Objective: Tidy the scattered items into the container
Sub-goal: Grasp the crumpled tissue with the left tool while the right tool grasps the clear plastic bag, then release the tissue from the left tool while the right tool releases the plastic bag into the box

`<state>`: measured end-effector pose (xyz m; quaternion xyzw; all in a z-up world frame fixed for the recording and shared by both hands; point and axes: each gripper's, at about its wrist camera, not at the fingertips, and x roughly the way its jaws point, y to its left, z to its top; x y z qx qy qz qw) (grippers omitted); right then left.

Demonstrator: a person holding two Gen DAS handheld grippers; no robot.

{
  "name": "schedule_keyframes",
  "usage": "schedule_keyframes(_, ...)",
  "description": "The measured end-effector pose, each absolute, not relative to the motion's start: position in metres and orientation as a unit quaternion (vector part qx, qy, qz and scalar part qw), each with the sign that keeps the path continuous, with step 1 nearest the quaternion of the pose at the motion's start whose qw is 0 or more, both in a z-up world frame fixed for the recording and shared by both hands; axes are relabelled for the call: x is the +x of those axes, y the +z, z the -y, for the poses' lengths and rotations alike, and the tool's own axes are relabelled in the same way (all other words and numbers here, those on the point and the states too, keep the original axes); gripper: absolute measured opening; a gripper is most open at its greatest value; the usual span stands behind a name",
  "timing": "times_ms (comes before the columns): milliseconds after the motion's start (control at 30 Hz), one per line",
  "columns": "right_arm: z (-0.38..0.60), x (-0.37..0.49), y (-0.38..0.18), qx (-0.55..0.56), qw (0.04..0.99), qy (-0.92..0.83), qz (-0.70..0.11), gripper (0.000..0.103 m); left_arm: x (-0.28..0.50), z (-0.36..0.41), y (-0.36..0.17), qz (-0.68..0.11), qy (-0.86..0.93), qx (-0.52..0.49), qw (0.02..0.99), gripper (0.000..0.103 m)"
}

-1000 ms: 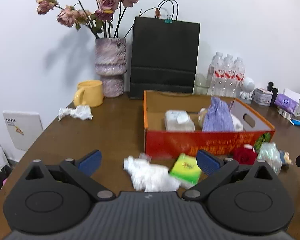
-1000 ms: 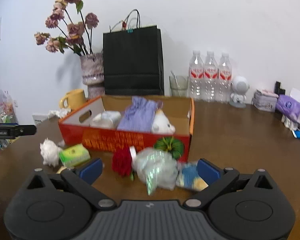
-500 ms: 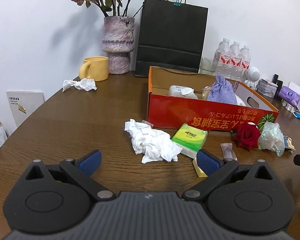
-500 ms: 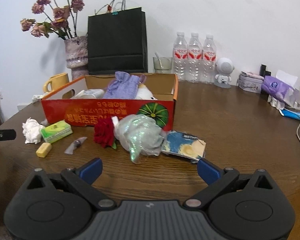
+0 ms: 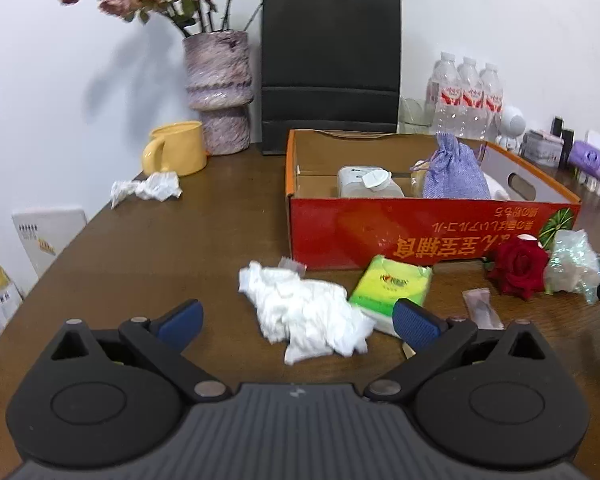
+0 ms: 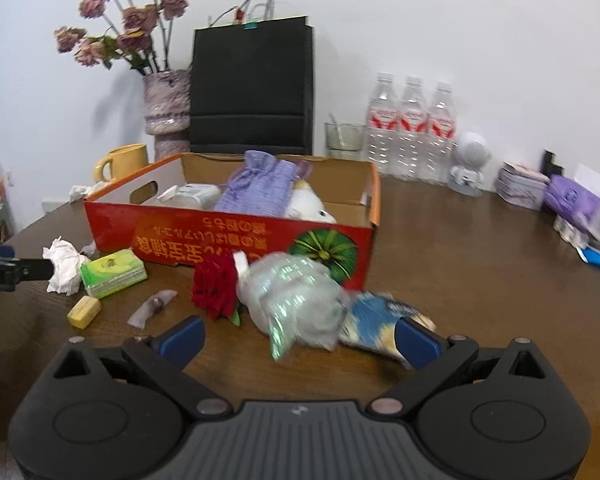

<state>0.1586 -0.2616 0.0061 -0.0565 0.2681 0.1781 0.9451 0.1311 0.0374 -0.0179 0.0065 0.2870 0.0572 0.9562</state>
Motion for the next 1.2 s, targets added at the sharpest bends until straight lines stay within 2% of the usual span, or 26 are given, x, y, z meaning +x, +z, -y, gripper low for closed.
schedule_keyframes(100, 0.251, 0.172, 0.005, -0.071, 0.943, 0.182, -0.269, 0.1, 0.145, -0.036, -0.024, -0.293, 0.06, 0.021, 0.954, 0.102)
schedule_keyframes(167, 0.246, 0.181, 0.003, -0.075, 0.941, 0.188, -0.27, 0.096, 0.154, -0.036, -0.029, -0.304, 0.057, 0.018, 0.951, 0.094)
schedule_keyframes(200, 0.244, 0.186, 0.002, -0.079, 0.94, 0.19, -0.272, 0.093, 0.157, -0.037, -0.032, -0.311, 0.058, 0.016, 0.948, 0.084)
schedule_keyframes(300, 0.239, 0.197, -0.005, -0.087, 0.935, 0.189, -0.286, 0.078, 0.162, -0.043, -0.036, -0.316, 0.053, 0.001, 0.947, 0.077)
schedule_keyframes(367, 0.239, 0.201, -0.008, -0.084, 0.931, 0.194, -0.299, 0.061, 0.162, -0.044, -0.035, -0.315, 0.05, 0.0, 0.948, 0.067)
schedule_keyframes(433, 0.24, 0.201, -0.009, -0.081, 0.93, 0.195, -0.3, 0.049, 0.162, -0.045, -0.036, -0.319, 0.046, -0.003, 0.947, 0.05)
schedule_keyframes(500, 0.241, 0.199, -0.008, -0.078, 0.931, 0.197, -0.297, 0.046, 0.161, -0.046, -0.037, -0.323, 0.045, -0.004, 0.945, 0.042)
schedule_keyframes(533, 0.242, 0.199, -0.008, -0.076, 0.931, 0.199, -0.295, 0.04, 0.16, -0.046, -0.037, -0.323, 0.044, -0.005, 0.945, 0.036)
schedule_keyframes(600, 0.242, 0.196, -0.007, -0.075, 0.932, 0.202, -0.292, 0.034, 0.156, -0.046, -0.036, -0.317, 0.043, -0.008, 0.947, 0.031)
schedule_keyframes(767, 0.246, 0.185, -0.003, -0.075, 0.937, 0.204, -0.274, 0.027, 0.142, -0.048, -0.028, -0.298, 0.049, -0.022, 0.953, 0.029)
schedule_keyframes(933, 0.252, 0.176, 0.003, -0.065, 0.941, 0.202, -0.264, 0.027, 0.122, -0.046, -0.013, -0.272, 0.05, -0.025, 0.961, 0.029)
schedule_keyframes(1200, 0.26, 0.172, 0.044, -0.061, 0.951, 0.215, -0.212, 0.027, 0.127, -0.048, 0.055, -0.196, 0.037, -0.026, 0.979, 0.03)
